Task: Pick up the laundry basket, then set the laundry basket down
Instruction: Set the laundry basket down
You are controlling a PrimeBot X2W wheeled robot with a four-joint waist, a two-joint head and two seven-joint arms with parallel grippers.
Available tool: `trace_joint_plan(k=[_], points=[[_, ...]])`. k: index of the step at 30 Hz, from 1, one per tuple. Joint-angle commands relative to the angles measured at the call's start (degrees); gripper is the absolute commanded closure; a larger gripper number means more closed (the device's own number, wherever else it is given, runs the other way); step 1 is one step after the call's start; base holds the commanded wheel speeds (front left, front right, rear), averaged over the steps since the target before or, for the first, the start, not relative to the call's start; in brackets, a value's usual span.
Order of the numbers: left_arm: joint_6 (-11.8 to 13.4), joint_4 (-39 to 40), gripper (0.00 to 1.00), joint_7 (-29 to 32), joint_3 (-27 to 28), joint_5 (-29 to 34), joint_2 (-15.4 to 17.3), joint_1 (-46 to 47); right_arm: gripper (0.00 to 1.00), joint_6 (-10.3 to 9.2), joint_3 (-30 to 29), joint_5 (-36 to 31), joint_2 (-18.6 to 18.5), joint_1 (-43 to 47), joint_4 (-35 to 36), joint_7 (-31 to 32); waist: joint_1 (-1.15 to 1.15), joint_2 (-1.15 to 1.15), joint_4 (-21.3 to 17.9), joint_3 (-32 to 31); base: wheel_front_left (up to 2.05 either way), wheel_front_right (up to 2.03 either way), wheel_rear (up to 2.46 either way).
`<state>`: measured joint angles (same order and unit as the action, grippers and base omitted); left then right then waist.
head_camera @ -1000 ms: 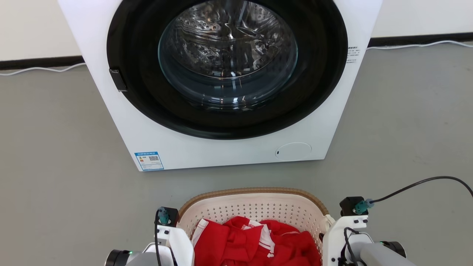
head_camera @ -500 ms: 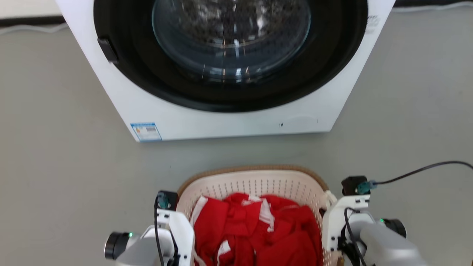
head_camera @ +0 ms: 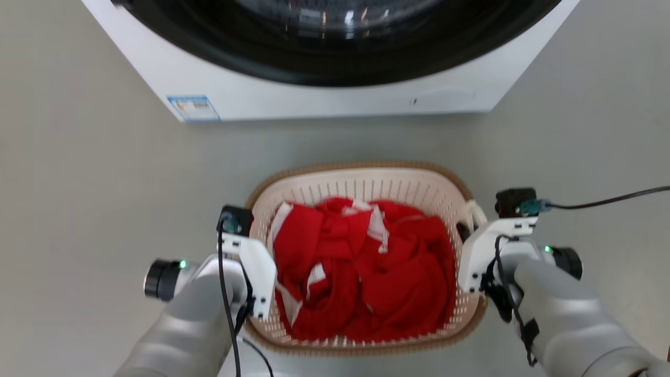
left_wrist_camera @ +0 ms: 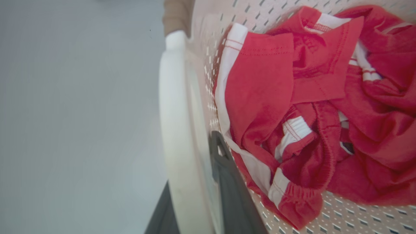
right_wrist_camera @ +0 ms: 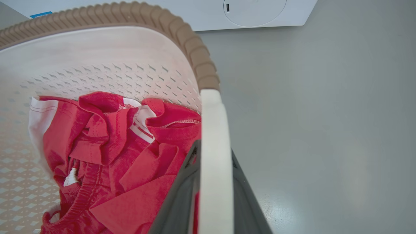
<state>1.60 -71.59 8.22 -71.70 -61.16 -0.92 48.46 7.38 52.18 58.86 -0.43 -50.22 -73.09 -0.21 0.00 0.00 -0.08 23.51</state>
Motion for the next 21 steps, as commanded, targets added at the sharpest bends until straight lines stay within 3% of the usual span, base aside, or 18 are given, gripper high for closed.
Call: trace_joint_plan(k=[1, 21], points=[[1.6, -2.2, 1.0, -0.1, -0.4, 1.7, 4.0, 1.0, 1.0, 0.11, -0.2, -0.1, -2.4, -1.5, -0.6, -1.9, 0.0, 0.0, 0.5, 3.3, 0.0, 0.0, 0.0], [5.8, -0.4, 1.0, -11.7, 0.3, 2.5, 3.8, 7.3, 1.0, 0.11, -5.3, -8.1, -3.1, -6.6, -0.9, -9.8, 0.0, 0.0, 2.8, 17.6, 0.0, 0.0, 0.0]])
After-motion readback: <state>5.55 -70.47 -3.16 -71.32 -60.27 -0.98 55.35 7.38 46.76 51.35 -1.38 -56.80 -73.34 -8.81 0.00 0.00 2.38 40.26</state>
